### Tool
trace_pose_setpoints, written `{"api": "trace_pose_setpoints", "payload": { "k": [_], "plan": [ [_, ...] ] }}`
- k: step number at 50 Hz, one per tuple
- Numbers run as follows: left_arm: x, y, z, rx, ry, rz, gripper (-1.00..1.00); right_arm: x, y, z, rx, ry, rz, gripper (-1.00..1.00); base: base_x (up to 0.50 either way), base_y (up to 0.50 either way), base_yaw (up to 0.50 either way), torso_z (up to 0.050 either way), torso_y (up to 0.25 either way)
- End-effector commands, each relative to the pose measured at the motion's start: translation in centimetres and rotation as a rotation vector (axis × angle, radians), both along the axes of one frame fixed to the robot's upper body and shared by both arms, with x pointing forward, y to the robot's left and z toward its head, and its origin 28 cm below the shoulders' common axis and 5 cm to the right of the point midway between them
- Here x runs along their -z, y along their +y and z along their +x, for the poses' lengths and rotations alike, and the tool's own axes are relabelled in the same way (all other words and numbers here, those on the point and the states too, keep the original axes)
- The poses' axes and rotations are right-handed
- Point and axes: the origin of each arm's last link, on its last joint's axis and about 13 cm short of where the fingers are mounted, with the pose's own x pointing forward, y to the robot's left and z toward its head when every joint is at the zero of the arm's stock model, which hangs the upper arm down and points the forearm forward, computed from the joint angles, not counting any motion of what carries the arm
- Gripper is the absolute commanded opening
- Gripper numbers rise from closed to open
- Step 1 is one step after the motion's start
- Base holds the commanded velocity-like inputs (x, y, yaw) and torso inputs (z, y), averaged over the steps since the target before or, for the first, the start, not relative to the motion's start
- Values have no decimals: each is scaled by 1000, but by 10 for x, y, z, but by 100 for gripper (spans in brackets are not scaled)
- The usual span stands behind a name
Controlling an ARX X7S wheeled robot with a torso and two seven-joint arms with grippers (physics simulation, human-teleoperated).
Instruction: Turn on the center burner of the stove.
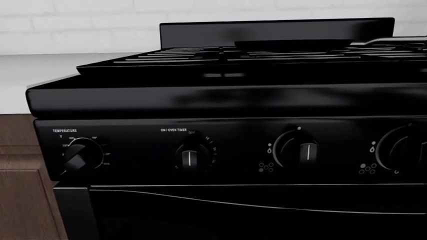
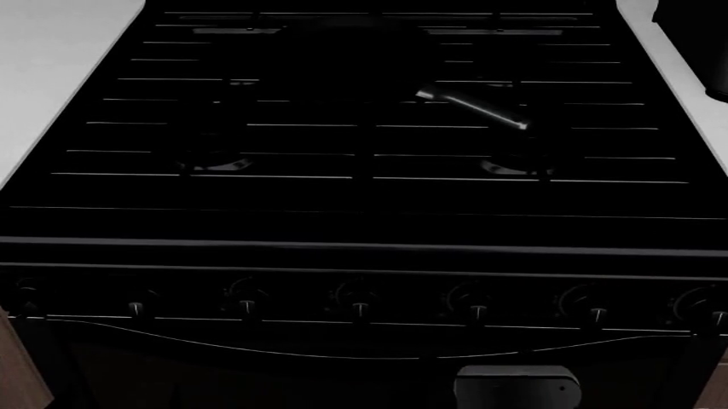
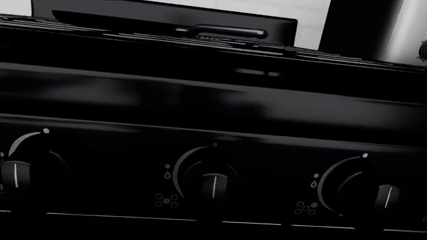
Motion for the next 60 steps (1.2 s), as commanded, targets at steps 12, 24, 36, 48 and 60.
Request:
{"api": "trace_pose_setpoints", "payload": {
  "k": [12,24,36,48,60],
  "plan": [
    [0,0,0,2,-5,-4,100,9,2,27,12,-11,-5,100,0,0,0,0,0],
    [0,0,0,8,-5,0,100,14,0,37,5,-7,-26,100,0,0,0,0,0],
    [2,0,1,9,0,4,100,7,-3,44,10,-16,-26,100,0,0,0,0,0],
    [1,-1,1,10,-1,4,100,5,-1,46,12,-12,-10,100,0,0,0,0,0],
    [1,-1,1,10,0,3,100,11,2,41,-19,17,-2,-100,0,0,0,0,0]
  ]
}}
